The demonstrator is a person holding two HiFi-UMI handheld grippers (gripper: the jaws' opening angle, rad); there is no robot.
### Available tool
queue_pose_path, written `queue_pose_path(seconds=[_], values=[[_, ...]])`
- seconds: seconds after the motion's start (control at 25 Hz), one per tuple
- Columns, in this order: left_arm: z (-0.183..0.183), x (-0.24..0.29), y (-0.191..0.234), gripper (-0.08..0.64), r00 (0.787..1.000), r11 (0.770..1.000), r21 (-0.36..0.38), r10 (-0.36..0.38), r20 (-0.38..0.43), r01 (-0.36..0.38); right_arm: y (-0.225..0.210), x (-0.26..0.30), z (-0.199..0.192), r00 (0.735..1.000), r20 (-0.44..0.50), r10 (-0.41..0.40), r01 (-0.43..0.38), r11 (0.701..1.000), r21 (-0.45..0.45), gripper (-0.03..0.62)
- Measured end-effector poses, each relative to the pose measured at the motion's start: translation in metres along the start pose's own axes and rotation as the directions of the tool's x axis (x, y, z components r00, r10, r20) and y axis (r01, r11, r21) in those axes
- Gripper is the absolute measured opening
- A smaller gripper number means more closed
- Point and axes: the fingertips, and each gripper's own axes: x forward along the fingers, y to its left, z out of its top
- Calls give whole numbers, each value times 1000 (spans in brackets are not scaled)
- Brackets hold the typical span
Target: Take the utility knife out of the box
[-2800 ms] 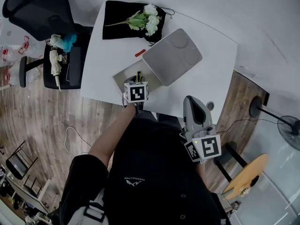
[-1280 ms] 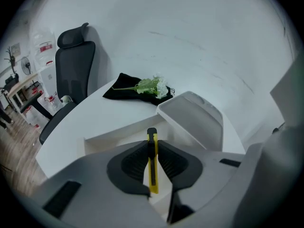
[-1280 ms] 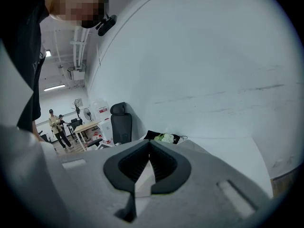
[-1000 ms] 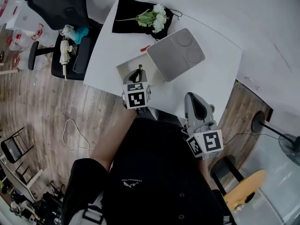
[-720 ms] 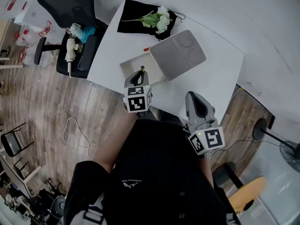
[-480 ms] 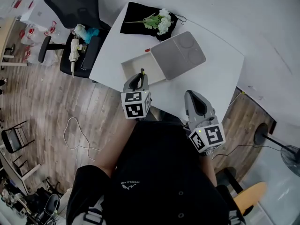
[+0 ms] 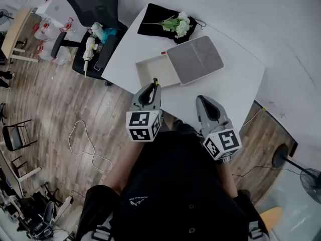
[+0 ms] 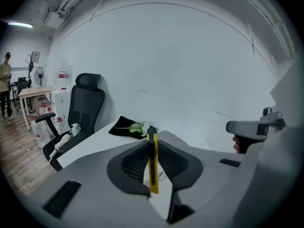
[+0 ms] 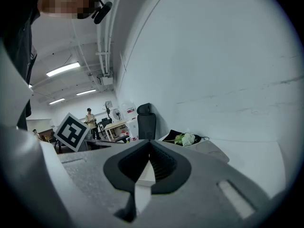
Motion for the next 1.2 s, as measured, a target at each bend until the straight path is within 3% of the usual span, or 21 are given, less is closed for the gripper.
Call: queue_pose_path(seconds=[0.2,0.64,1.2], values=[[8,-26,-26,61,995,995,68,-71,74,66,0,-7,-5,1000,-12,16,-16,1000,-1,4],[11,-61,-76,61,958,975,133,-201,203,177,0,-22,-10,999,-24,48,-49,998,-45,5],[26,-64,-102,61,939,970,174,-215,267,173,-14,-47,2,1000,23,14,-12,997,-72,3]])
